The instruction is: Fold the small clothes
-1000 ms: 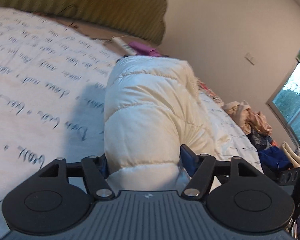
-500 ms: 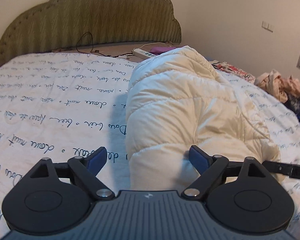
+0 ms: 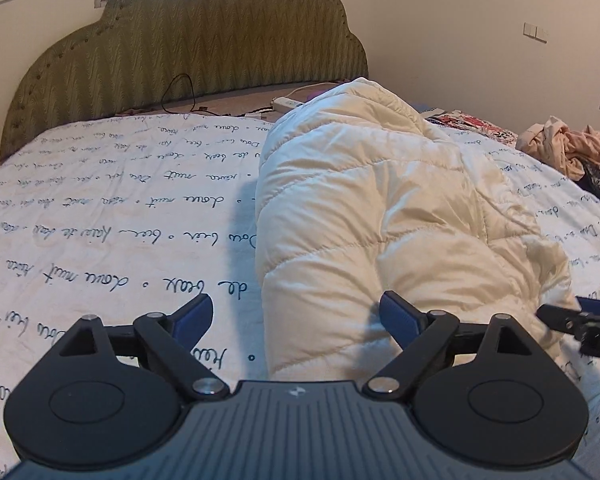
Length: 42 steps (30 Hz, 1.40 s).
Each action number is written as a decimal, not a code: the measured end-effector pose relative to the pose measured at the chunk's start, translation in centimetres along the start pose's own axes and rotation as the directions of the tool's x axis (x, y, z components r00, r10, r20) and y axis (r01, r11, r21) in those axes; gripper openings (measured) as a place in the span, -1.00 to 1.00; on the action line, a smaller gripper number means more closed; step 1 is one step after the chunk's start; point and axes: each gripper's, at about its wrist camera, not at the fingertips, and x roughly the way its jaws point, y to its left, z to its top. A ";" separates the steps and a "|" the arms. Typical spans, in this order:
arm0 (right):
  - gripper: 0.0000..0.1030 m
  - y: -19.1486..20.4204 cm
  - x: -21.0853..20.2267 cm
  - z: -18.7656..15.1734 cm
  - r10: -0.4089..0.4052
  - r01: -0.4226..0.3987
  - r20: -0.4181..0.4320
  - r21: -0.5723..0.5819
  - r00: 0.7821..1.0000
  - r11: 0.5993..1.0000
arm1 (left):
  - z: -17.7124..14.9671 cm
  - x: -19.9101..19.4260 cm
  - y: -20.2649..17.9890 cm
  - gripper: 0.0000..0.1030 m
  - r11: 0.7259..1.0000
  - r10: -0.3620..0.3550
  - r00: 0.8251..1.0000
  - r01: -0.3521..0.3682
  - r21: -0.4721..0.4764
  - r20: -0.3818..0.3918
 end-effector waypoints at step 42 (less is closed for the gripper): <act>1.00 4.3 -4.0 -7.8 -0.008 0.010 -0.110 0.015 0.994 1.000 | -9.4 -3.3 -1.9 0.94 0.996 0.076 0.995 -0.073 0.048 -0.061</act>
